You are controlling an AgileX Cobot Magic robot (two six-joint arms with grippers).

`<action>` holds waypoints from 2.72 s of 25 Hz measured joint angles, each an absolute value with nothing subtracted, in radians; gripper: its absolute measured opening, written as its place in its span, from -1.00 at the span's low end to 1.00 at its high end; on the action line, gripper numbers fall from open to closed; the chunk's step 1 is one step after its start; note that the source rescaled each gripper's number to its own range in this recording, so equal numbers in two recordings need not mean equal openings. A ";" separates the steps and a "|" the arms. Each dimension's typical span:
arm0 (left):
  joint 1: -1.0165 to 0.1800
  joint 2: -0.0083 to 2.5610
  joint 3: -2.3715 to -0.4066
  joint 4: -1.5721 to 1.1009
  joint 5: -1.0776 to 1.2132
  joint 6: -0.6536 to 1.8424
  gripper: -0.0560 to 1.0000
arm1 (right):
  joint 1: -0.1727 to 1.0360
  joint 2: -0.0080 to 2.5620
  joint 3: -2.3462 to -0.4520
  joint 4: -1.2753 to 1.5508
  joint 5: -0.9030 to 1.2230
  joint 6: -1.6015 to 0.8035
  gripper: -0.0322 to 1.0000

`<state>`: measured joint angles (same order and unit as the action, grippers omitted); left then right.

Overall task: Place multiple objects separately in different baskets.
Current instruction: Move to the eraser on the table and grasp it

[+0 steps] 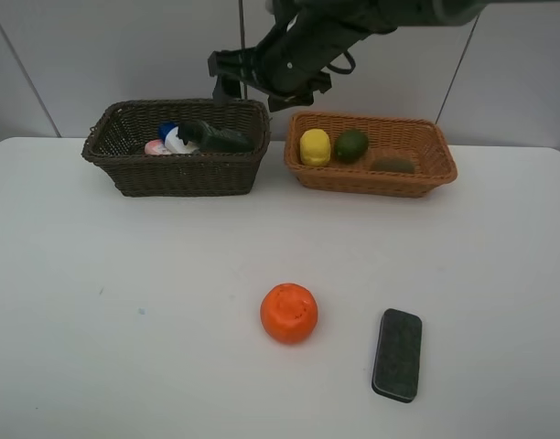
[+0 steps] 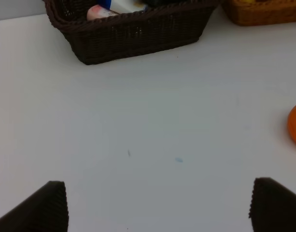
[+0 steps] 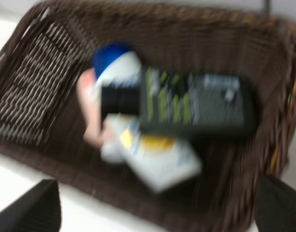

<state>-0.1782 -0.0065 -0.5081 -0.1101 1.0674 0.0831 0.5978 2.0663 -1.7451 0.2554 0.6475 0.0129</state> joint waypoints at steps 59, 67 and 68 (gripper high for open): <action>-0.178 -0.007 -0.508 -0.112 1.067 0.083 0.96 | 0.578 1.748 -0.776 0.100 0.750 0.485 0.83; -0.178 -0.007 -0.508 -0.112 1.067 0.083 0.96 | 0.537 1.828 -0.776 0.116 0.733 0.485 0.83; -0.178 -0.007 -0.508 -0.112 1.067 0.083 0.96 | 0.536 1.834 -0.776 0.116 0.732 0.484 0.83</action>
